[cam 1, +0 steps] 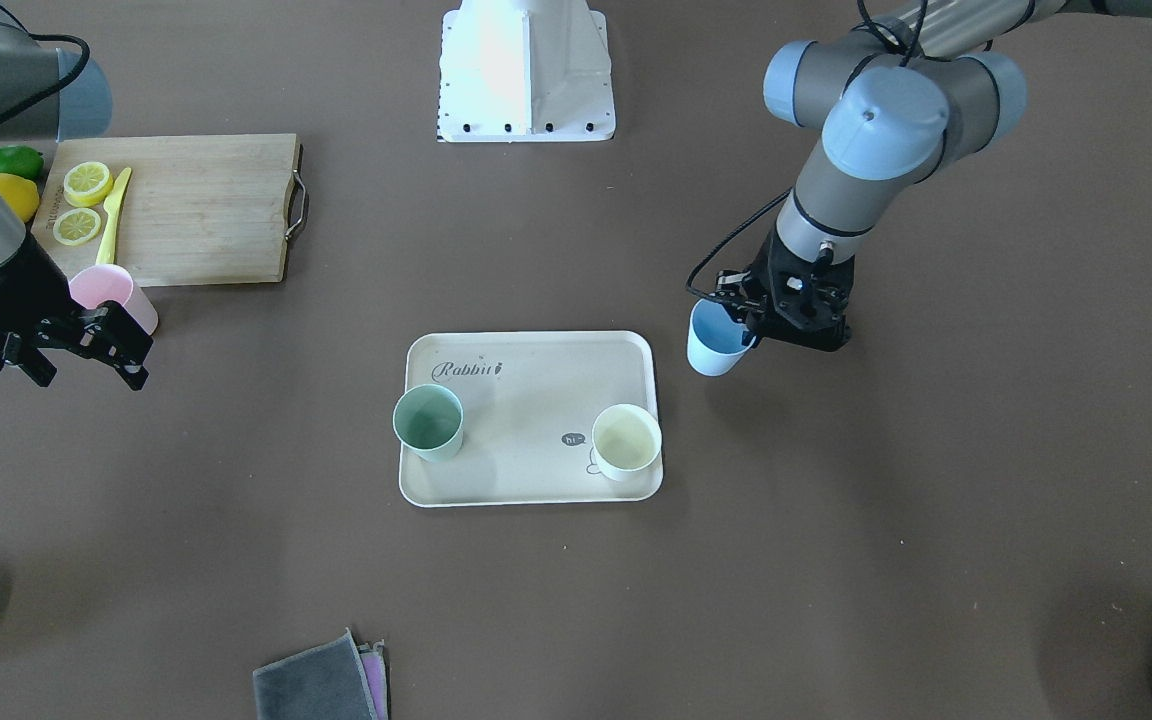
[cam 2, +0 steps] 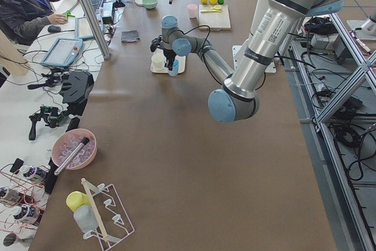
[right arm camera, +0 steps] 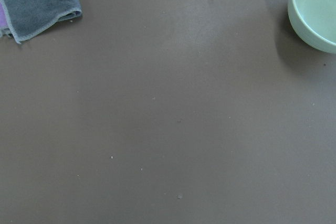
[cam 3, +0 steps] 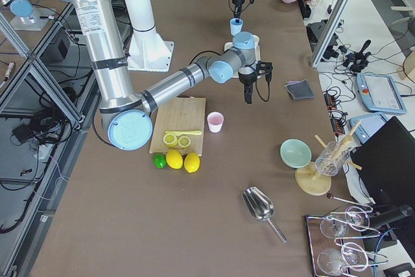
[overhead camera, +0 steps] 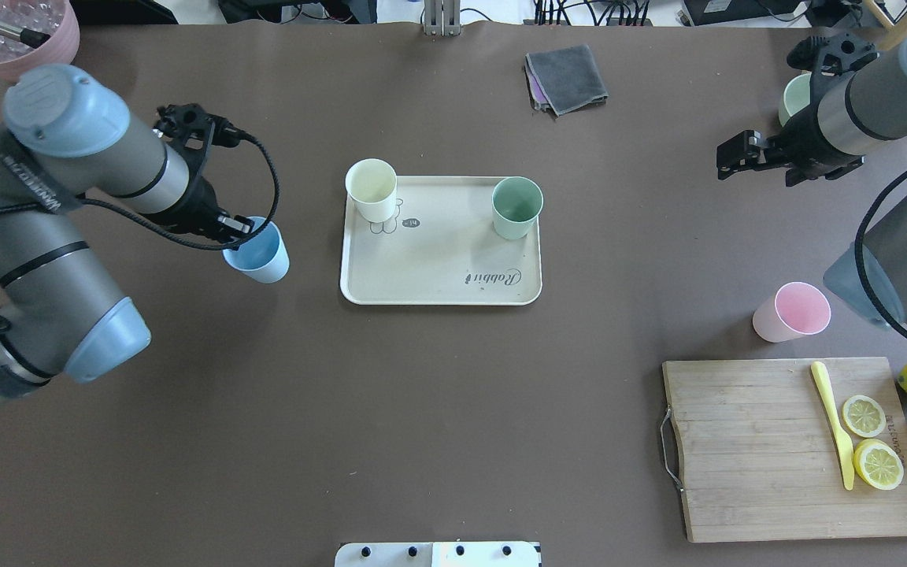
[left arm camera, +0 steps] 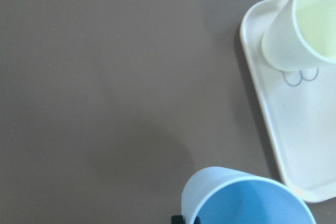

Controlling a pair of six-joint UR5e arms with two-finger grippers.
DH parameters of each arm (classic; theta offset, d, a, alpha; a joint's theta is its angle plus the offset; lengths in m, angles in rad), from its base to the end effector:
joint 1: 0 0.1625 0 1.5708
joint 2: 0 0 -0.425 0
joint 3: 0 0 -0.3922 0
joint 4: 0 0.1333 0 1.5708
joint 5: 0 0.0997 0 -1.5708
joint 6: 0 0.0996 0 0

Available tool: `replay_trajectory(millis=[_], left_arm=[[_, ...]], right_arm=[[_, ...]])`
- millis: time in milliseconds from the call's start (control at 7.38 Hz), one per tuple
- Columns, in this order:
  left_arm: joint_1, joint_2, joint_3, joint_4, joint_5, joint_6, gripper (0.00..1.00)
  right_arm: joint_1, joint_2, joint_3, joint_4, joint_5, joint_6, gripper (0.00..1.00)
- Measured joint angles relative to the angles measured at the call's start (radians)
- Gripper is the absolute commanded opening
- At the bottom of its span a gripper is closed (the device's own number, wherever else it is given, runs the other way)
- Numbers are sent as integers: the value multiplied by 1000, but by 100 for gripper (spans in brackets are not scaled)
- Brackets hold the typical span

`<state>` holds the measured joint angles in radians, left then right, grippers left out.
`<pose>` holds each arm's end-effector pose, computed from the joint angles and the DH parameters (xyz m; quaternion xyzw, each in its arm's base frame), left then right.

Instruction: Place all cups on tray

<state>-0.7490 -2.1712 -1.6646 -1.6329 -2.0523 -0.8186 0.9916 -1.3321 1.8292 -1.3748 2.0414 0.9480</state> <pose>0.4347 -0.5232 0.2580 0.0825 0.4133 0.0895 0.9024 -0.2430 -0.5325 0.3930 0.0870 -0.3868 0.0899 0.9136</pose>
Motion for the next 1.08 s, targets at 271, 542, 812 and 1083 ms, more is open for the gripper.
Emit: replay_trajectory(millis=[271,542,812,1083], left_arm=[[47,-78,57,2,24,-67,0],[89,-95,79,-51,57,-118,84],[99,-93,126,-173,90,-131,98],[66,-92,129,-220,108,-126,98]], right_arm=[[-1,0,-1,-1,-1,0,100],[-1,-1,-3,-1,-1,0,100],[0,-2,-4,-1,3,-13,100],[14,-15,0,-2,37,-55,100]])
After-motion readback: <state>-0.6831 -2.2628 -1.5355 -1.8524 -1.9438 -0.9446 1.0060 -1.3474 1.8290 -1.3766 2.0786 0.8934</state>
